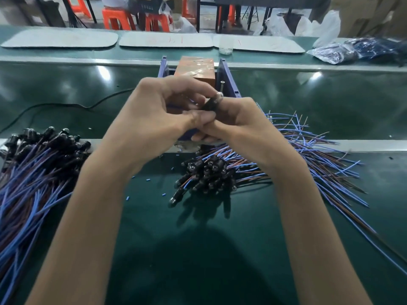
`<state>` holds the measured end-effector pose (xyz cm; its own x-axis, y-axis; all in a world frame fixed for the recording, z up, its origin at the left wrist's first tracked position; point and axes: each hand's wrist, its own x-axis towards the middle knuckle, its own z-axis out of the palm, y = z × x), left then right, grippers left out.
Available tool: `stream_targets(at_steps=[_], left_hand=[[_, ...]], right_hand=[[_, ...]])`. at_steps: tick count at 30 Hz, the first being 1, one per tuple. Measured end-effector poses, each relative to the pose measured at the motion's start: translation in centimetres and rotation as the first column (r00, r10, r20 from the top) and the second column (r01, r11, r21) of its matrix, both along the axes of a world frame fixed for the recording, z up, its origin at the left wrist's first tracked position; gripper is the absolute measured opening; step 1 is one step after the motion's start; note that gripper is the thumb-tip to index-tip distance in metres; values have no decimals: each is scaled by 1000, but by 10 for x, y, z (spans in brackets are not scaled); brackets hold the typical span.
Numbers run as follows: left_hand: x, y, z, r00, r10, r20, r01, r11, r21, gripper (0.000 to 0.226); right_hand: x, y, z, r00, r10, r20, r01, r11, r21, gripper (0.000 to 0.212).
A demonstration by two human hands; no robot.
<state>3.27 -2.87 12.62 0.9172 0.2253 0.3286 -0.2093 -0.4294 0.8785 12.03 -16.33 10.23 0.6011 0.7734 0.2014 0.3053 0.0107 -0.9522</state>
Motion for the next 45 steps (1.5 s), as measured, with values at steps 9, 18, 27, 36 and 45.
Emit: stream_targets(at_steps=[9, 18, 27, 36, 45], left_hand=[[11, -4, -2, 960, 20, -279, -71, 983, -171, 60], [19, 8, -8, 910, 354, -217, -403, 878, -260, 54], [14, 23, -5, 819, 573, 8, -451, 654, -607, 27], [21, 8, -13, 856, 515, -45, -498, 798, -339, 54], [28, -17, -35, 970, 233, -69, -239, 966, -100, 61]], right_hand=[[3, -1, 7, 981, -193, 35, 184, 969, 166, 14], [0, -8, 22, 978, -85, -188, 149, 922, 358, 19], [15, -17, 24, 824, -73, -561, 421, 742, 521, 25], [20, -22, 20, 759, -338, -556, 579, 741, 339, 23], [15, -21, 14, 842, -436, -317, 500, 852, 155, 17]])
